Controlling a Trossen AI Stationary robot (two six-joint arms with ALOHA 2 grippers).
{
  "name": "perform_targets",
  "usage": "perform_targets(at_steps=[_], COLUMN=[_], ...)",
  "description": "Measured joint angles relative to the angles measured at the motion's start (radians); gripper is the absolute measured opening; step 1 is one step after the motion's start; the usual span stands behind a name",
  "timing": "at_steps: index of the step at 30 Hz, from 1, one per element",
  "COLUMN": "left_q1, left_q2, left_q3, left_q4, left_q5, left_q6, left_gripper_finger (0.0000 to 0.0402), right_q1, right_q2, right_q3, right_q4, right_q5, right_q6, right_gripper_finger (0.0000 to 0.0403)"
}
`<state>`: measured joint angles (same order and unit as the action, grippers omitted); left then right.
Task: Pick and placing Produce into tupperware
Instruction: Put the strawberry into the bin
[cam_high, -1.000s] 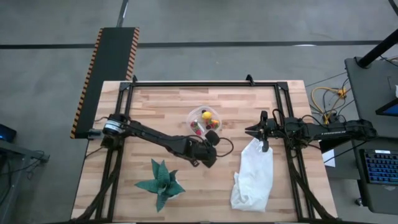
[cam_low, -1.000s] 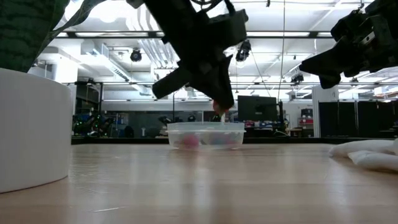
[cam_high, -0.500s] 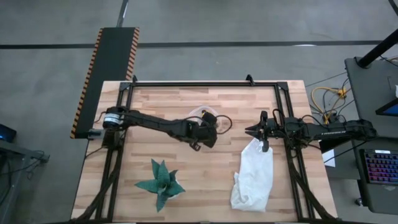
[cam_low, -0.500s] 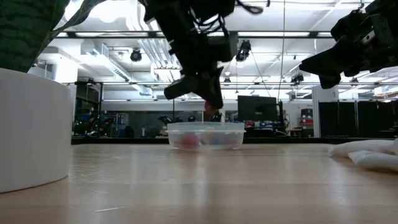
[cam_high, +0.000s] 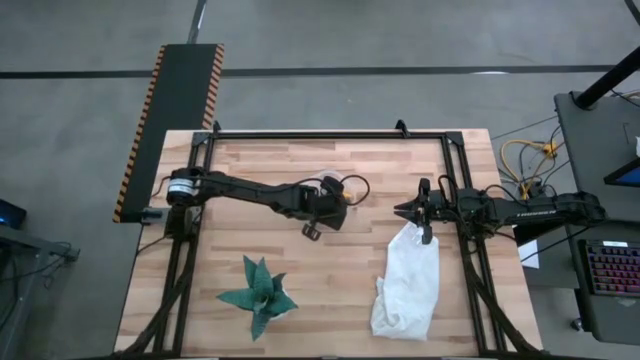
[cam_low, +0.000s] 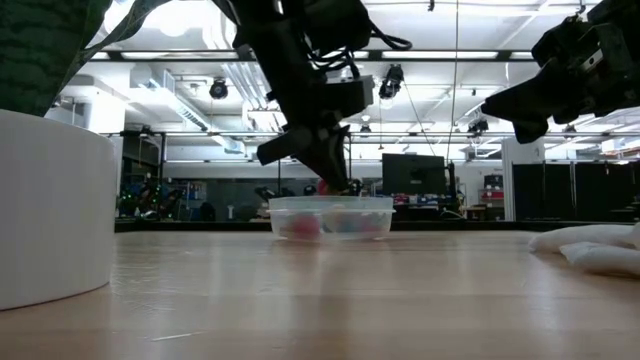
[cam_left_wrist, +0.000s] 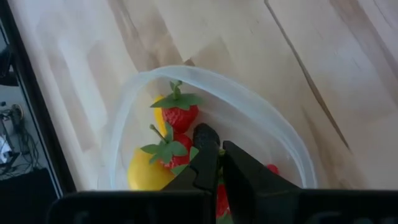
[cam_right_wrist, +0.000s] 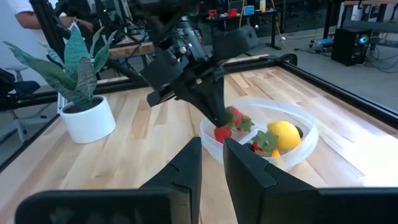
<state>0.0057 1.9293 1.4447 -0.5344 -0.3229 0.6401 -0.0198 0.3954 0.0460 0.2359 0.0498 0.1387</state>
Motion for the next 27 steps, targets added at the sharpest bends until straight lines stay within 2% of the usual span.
perform_targets(at_steps=[11,27], left_q1=[0.003,0.003], left_q2=[0.0,0.0], left_q3=[-0.047,-0.048], left_q4=[0.003,0.048], left_q5=[0.002,0.014], left_q6=[-0.007,-0.007], left_gripper_finger=[0.0,0.0], right_q1=[0.0,0.0], right_q2=[0.0,0.0], right_q3=[0.0,-0.001], right_q4=[0.0,0.0], right_q5=[0.0,0.001], right_q6=[0.003,0.003], right_gripper_finger=[0.0059,0.0059])
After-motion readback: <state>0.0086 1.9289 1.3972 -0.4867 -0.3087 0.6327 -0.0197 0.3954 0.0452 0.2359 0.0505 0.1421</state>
